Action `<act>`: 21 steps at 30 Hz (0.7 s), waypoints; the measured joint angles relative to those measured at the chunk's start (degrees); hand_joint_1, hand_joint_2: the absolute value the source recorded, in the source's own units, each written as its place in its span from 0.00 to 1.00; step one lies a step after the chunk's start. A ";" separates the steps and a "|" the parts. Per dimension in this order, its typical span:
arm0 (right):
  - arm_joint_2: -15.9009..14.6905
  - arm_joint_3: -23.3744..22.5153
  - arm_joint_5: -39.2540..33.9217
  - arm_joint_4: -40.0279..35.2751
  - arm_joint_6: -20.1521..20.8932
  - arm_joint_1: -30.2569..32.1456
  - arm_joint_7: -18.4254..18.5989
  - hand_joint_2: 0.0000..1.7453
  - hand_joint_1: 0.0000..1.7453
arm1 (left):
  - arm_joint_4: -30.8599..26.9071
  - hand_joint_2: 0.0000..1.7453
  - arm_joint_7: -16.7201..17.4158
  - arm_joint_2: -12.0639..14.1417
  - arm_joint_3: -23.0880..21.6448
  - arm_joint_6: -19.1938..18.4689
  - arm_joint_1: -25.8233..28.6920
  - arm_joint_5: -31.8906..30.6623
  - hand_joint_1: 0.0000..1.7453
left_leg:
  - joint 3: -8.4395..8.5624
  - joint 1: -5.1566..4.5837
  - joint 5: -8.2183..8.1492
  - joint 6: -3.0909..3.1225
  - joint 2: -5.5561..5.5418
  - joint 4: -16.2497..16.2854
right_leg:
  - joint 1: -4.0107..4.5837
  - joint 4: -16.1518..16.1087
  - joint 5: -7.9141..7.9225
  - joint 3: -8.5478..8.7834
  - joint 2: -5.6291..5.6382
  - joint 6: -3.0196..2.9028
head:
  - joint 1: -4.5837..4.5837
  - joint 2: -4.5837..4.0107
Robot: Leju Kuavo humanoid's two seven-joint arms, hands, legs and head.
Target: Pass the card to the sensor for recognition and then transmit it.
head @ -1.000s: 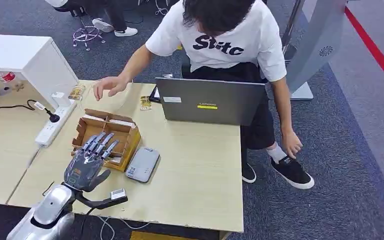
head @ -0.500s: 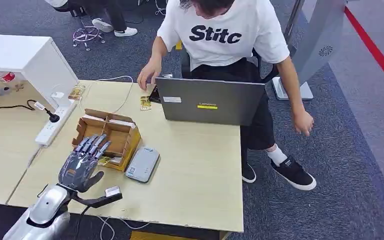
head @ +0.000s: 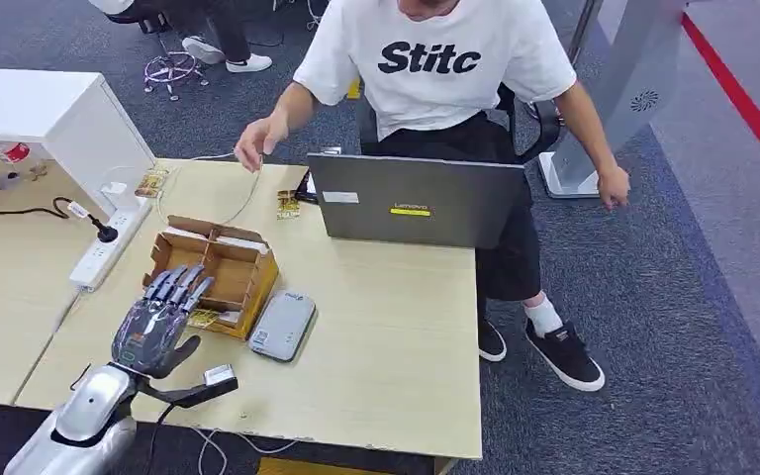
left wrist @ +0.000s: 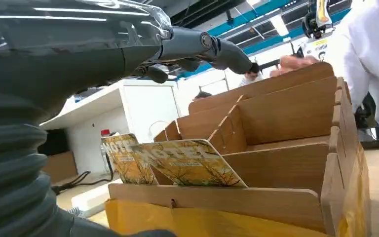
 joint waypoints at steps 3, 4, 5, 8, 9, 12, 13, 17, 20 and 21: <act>0.00 -0.07 0.07 0.00 -0.02 0.00 -0.04 1.00 0.00 | 0.04 1.00 -0.09 -0.06 0.28 0.07 -0.02 0.18 1.00 | 0.00 0.00 0.00 0.00 0.01 0.00 | 0.00 0.00 0.00 0.00 0.00 0.00 | 0.00 0.00; 0.00 -0.07 0.09 0.00 -0.02 0.00 -0.04 1.00 0.00 | 0.07 1.00 -0.13 -0.07 0.33 0.07 -0.05 0.20 1.00 | 0.00 0.00 0.00 0.00 0.01 0.00 | 0.00 0.00 0.00 0.00 0.00 0.00 | 0.00 0.00; 0.00 -0.07 0.15 0.00 0.00 0.00 -0.04 1.00 0.00 | 0.09 1.00 -0.13 -0.07 0.35 0.07 -0.04 0.22 1.00 | 0.00 0.00 0.00 0.00 0.01 0.00 | 0.00 0.00 0.00 0.00 0.00 0.00 | 0.00 0.00; 0.00 -0.09 0.17 0.00 -0.02 0.00 -0.02 1.00 0.00 | 0.11 1.00 -0.13 -0.07 0.52 0.05 -0.05 0.24 1.00 | 0.00 0.00 0.00 0.00 0.01 0.00 | 0.00 0.00 0.00 0.00 0.00 0.00 | 0.00 0.00; 0.00 -0.11 0.17 0.00 -0.02 0.00 -0.02 1.00 0.00 | 0.15 1.00 -0.15 -0.09 0.63 0.00 -0.07 0.24 1.00 | 0.01 0.00 0.00 0.00 0.01 0.00 | 0.00 0.00 0.00 0.00 0.00 0.00 | 0.00 0.00; 0.00 -0.17 0.20 0.00 0.00 0.00 -0.02 1.00 0.00 | 0.26 1.00 -0.15 -0.11 0.70 -0.11 -0.34 -0.17 1.00 | 0.01 0.00 0.00 0.00 0.00 0.00 | 0.00 0.00 0.00 0.00 0.00 0.00 | 0.00 0.00; 0.00 -0.20 0.26 0.00 0.00 -0.01 0.00 1.00 0.00 | 0.35 1.00 -0.15 -0.11 0.70 -0.11 -0.59 -0.50 1.00 | 0.01 0.00 0.00 0.00 0.00 0.00 | 0.00 0.00 0.00 0.00 0.00 0.00 | 0.00 0.00; 0.00 -0.22 0.50 0.00 0.02 -0.02 0.00 1.00 0.00 | 0.39 1.00 -0.15 -0.11 0.70 -0.17 -1.92 -1.14 1.00 | 0.01 0.00 0.00 0.00 0.01 0.00 | 0.00 0.00 0.01 0.00 0.00 0.00 | 0.02 0.00; 0.00 -0.24 0.50 0.00 0.02 -0.02 0.00 1.00 0.00 | 0.39 1.00 -0.13 -0.11 0.70 -0.19 -2.28 -1.14 1.00 | 0.01 0.00 0.00 0.00 0.01 0.00 | 0.00 0.00 0.01 0.00 0.01 0.00 | 0.00 0.00; 0.00 -0.24 0.52 0.00 0.02 -0.02 0.00 1.00 0.00 | 0.39 1.00 -0.13 -0.11 0.70 -0.17 -2.37 -1.16 1.00 | 0.01 0.00 0.00 0.00 0.01 0.00 | 0.00 0.00 0.01 -0.01 0.01 0.00 | 0.00 0.00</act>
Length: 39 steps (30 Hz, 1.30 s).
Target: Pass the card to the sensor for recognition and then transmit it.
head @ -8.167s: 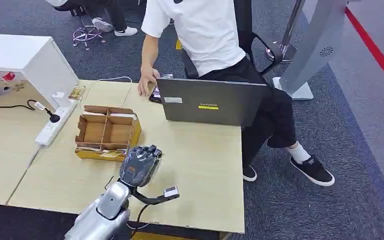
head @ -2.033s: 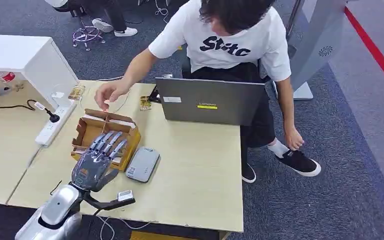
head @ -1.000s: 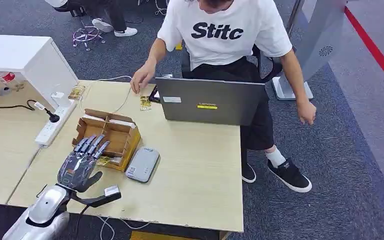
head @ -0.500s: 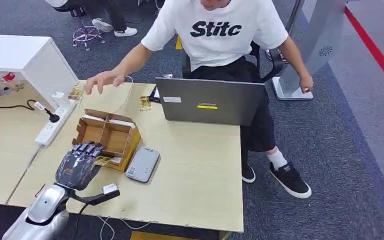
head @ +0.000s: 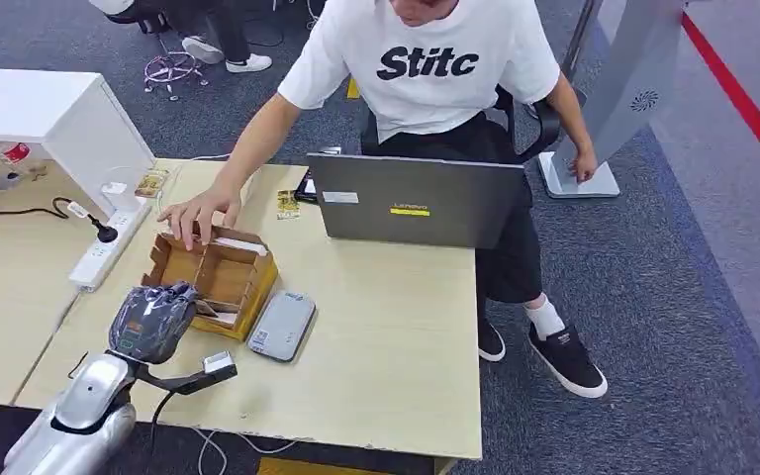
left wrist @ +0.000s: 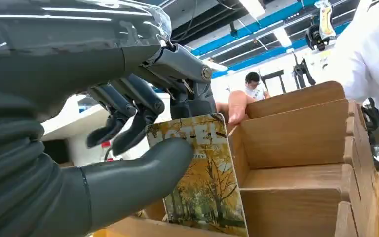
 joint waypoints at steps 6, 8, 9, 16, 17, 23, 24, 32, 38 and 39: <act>0.00 0.00 0.92 0.00 0.09 -0.09 0.00 1.00 0.00 | 0.18 1.00 1.07 0.09 0.00 0.02 -4.53 0.74 1.00 | -0.02 0.01 0.03 0.01 -0.07 0.02 | 0.00 0.00 0.02 -0.02 -0.08 0.00 | 0.00 0.00; 0.00 0.00 1.36 0.00 0.09 -0.17 0.02 1.00 0.00 | 1.12 1.00 1.62 0.17 0.00 -0.28 -8.67 1.36 1.00 | -0.02 0.01 0.10 -0.03 -0.13 0.02 | 0.00 0.01 0.06 0.00 -0.12 -0.03 | -0.02 0.00; 0.00 0.00 1.62 0.00 0.09 -0.21 0.02 1.00 0.00 | 1.77 1.00 1.84 0.15 0.00 -0.37 -10.67 1.46 1.00 | -0.02 0.01 0.14 -0.06 -0.14 0.02 | 0.00 0.02 0.07 0.01 -0.13 -0.03 | 0.02 0.00; 0.09 0.00 2.47 0.00 0.15 -0.32 0.17 1.00 0.00 | 6.29 1.00 2.93 0.09 0.00 -0.79 -20.65 2.25 1.00 | -0.02 0.00 0.18 -0.08 -0.07 0.02 | 0.00 0.03 0.16 -0.02 -0.08 -0.13 | -0.02 0.00; 0.13 0.00 2.56 0.00 0.13 -0.32 0.20 1.00 0.00 | 6.82 1.00 2.97 0.07 0.00 -0.79 -21.30 2.25 1.00 | -0.02 0.01 0.18 -0.08 -0.07 0.02 | 0.00 0.03 0.16 -0.03 -0.07 -0.13 | 0.00 0.00; 0.15 0.00 2.64 0.00 0.15 -0.35 0.35 1.00 0.00 | 8.96 1.00 3.02 0.07 0.00 -0.44 -23.31 2.27 1.00 | -0.02 0.01 0.18 -0.08 -0.03 0.02 | 0.00 0.02 0.16 -0.05 -0.02 -0.14 | 0.00 0.00; 0.15 0.02 2.64 0.00 0.15 -0.35 0.35 1.00 0.00 | 9.16 1.00 3.02 0.07 0.00 -0.39 -23.38 2.30 1.00 | -0.02 0.01 0.18 -0.08 -0.03 0.01 | 0.00 0.02 0.16 -0.05 -0.02 -0.14 | 0.00 0.00; 0.15 0.00 2.89 0.00 0.22 -0.38 0.55 1.00 0.00 | 10.03 1.00 2.86 0.09 0.15 1.25 -23.31 4.22 0.00 | -0.04 0.01 0.18 -0.08 -0.02 0.01 | 0.00 0.03 0.16 -0.04 -0.02 -0.14 | 0.00 0.00; 0.15 0.00 2.93 0.00 0.15 -0.39 0.77 1.00 0.00 | 9.09 1.00 0.19 -0.26 1.47 6.11 -21.13 8.53 0.00 | -0.03 0.00 0.17 -0.08 0.05 0.01 | 0.00 0.03 0.16 -0.06 0.05 -0.14 | 0.02 0.00; 0.15 0.00 2.91 0.00 0.13 -0.36 0.81 1.00 0.00 | 7.66 1.00 -1.03 -0.55 2.15 7.83 -19.72 10.13 0.00 | -0.03 -0.01 0.17 -0.08 0.06 0.01 | -0.01 0.02 0.16 -0.08 0.07 -0.14 | -0.04 0.00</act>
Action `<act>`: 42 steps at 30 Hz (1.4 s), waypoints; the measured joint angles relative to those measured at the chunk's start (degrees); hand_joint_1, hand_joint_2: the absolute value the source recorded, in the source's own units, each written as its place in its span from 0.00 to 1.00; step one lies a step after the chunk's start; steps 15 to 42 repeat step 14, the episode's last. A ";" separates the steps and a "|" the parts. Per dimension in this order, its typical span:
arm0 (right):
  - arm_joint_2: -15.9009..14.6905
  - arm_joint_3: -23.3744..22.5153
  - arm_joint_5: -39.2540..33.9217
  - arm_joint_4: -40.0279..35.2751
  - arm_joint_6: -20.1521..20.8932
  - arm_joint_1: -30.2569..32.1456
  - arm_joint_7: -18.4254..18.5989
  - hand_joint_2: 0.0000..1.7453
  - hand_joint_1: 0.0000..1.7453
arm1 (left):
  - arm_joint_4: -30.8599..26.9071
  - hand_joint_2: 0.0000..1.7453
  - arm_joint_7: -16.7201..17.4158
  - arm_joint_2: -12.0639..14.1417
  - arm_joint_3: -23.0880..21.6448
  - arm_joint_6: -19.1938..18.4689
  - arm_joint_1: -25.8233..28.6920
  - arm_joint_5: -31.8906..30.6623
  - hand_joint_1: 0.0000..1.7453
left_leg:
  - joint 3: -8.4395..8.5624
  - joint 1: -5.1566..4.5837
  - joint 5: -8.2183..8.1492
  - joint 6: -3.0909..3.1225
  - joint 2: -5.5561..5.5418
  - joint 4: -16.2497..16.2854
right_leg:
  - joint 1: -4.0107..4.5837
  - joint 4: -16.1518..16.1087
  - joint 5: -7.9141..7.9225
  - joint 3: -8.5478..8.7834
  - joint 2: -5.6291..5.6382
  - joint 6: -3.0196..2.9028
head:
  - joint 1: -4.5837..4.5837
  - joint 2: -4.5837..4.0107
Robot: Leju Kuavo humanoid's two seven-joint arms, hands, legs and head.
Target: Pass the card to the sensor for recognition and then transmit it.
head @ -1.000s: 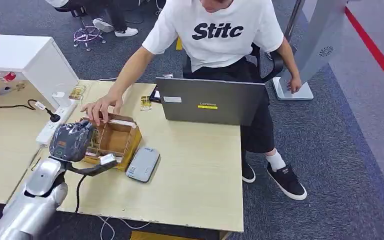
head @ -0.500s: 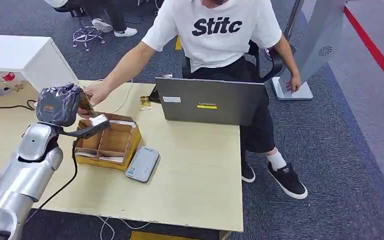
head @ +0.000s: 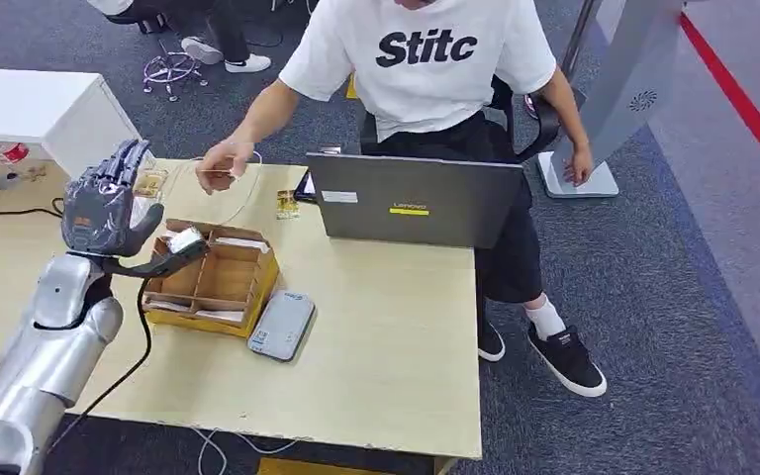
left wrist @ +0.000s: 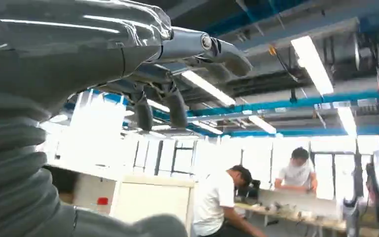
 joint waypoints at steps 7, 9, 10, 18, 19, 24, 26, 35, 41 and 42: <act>0.35 -1.70 -1.27 0.00 -1.62 0.10 -0.37 1.00 0.00 | -26.94 1.00 -25.62 -14.50 11.87 3.60 17.38 17.15 0.00 | -0.04 -0.08 -0.20 0.14 0.32 0.01 | -0.08 -0.08 -0.05 -0.06 0.33 0.06 | 0.06 0.00; 0.48 -2.60 -1.83 0.00 -2.36 0.33 -0.61 1.00 0.00 | -38.90 1.00 -26.92 -20.20 15.28 3.60 22.61 24.82 0.00 | -0.05 -0.11 -0.33 0.23 0.50 0.02 | -0.09 -0.10 -0.04 -0.10 0.50 0.08 | 0.09 0.00; 0.52 -3.01 -2.23 0.00 -2.71 0.45 -0.61 1.00 0.00 | -44.92 1.00 -27.12 -23.35 17.25 3.60 25.32 29.12 0.00 | -0.06 -0.13 -0.37 0.29 0.52 0.01 | -0.12 -0.11 -0.07 -0.07 0.50 0.11 | 0.02 0.00; 0.83 -4.85 -2.84 0.00 -4.00 0.80 -0.68 1.00 0.00 | -60.05 1.00 -27.60 -32.16 27.52 3.55 35.45 51.17 0.00 | 0.02 -0.13 -0.50 0.31 0.45 0.00 | -0.15 -0.12 -0.22 -0.01 0.42 0.22 | 0.07 0.00; 0.83 -4.85 -2.84 0.00 -4.00 0.80 -0.68 1.00 0.00 | -60.05 1.00 -27.60 -32.16 27.52 3.55 35.45 51.17 0.00 | 0.02 -0.13 -0.50 0.31 0.45 0.00 | -0.15 -0.12 -0.22 -0.01 0.42 0.22 | 0.07 0.00; 0.83 -4.85 -2.84 0.00 -4.00 0.80 -0.68 1.00 0.00 | -60.05 1.00 -27.60 -32.16 27.52 3.55 35.45 51.17 0.00 | 0.02 -0.13 -0.50 0.31 0.45 0.00 | -0.15 -0.12 -0.22 -0.01 0.42 0.22 | 0.07 0.00; 0.83 -4.85 -2.84 0.00 -4.00 0.80 -0.68 1.00 0.00 | -60.05 1.00 -27.60 -32.16 27.52 3.55 35.45 51.17 0.00 | 0.02 -0.13 -0.50 0.31 0.45 0.00 | -0.15 -0.12 -0.22 -0.01 0.42 0.22 | 0.07 0.00; 0.83 -4.85 -2.84 0.00 -4.00 0.80 -0.68 1.00 0.00 | -60.05 1.00 -27.60 -32.16 27.52 3.55 35.45 51.17 0.00 | 0.02 -0.13 -0.50 0.31 0.45 0.00 | -0.15 -0.12 -0.22 -0.01 0.42 0.22 | 0.07 0.00; 0.83 -4.85 -2.84 0.00 -4.00 0.80 -0.68 1.00 0.00 | -60.05 1.00 -27.60 -32.16 27.52 3.55 35.45 51.17 0.00 | 0.02 -0.13 -0.50 0.31 0.45 0.00 | -0.15 -0.12 -0.22 -0.01 0.42 0.22 | 0.07 0.00; 0.83 -4.85 -2.84 0.00 -4.00 0.80 -0.68 1.00 0.00 | -60.05 1.00 -27.60 -32.16 27.52 3.55 35.45 51.17 0.00 | 0.02 -0.13 -0.50 0.31 0.45 0.00 | -0.15 -0.12 -0.22 -0.01 0.42 0.22 | 0.07 0.00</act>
